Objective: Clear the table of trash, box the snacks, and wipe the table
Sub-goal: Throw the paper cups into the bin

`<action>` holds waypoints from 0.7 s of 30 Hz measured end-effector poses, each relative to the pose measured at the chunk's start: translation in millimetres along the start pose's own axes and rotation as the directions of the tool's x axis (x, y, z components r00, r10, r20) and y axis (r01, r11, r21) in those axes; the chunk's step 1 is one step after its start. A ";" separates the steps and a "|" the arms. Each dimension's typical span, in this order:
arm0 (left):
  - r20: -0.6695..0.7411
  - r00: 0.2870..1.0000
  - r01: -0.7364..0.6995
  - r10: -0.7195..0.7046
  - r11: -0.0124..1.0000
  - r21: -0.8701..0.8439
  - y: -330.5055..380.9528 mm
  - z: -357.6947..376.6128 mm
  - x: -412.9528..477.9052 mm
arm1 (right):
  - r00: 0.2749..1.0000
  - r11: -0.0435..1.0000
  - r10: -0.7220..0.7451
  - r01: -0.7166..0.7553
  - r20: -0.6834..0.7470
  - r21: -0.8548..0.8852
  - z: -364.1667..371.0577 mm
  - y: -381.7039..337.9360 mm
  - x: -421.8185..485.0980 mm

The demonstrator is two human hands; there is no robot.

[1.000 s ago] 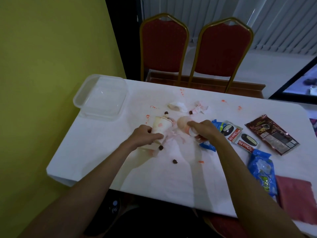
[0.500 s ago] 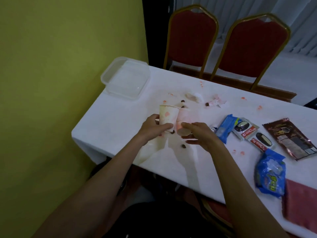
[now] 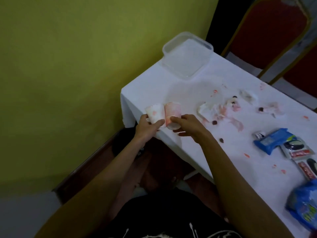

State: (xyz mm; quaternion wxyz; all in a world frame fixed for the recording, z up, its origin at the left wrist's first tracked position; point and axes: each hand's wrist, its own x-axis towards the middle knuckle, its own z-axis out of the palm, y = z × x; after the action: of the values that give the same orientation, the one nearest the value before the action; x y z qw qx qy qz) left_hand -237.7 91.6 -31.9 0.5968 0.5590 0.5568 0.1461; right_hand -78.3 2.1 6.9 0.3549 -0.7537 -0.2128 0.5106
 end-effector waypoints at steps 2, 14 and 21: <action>-0.021 1.000 0.020 -0.021 0.999 -0.026 -14.6 -21.4 -2.3 | 0.999 0.998 -0.003 0.005 0.033 -0.057 25.8 -5.0 4.7; -0.114 0.947 0.296 -0.299 0.954 -0.044 -137.8 -137.2 18.6 | 0.971 0.962 0.172 -0.130 0.163 -0.240 198.5 26.7 61.4; -0.144 0.850 0.493 -0.506 0.862 -0.119 -226.1 -136.2 60.8 | 0.927 0.905 0.318 -0.235 0.197 -0.355 261.6 91.8 136.3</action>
State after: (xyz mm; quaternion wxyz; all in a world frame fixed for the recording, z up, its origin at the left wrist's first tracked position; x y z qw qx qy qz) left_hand -431.3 133.6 -216.7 0.5856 0.3570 0.7257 0.0545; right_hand -270.2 118.0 -205.7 0.1196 -0.7539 -0.2273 0.6047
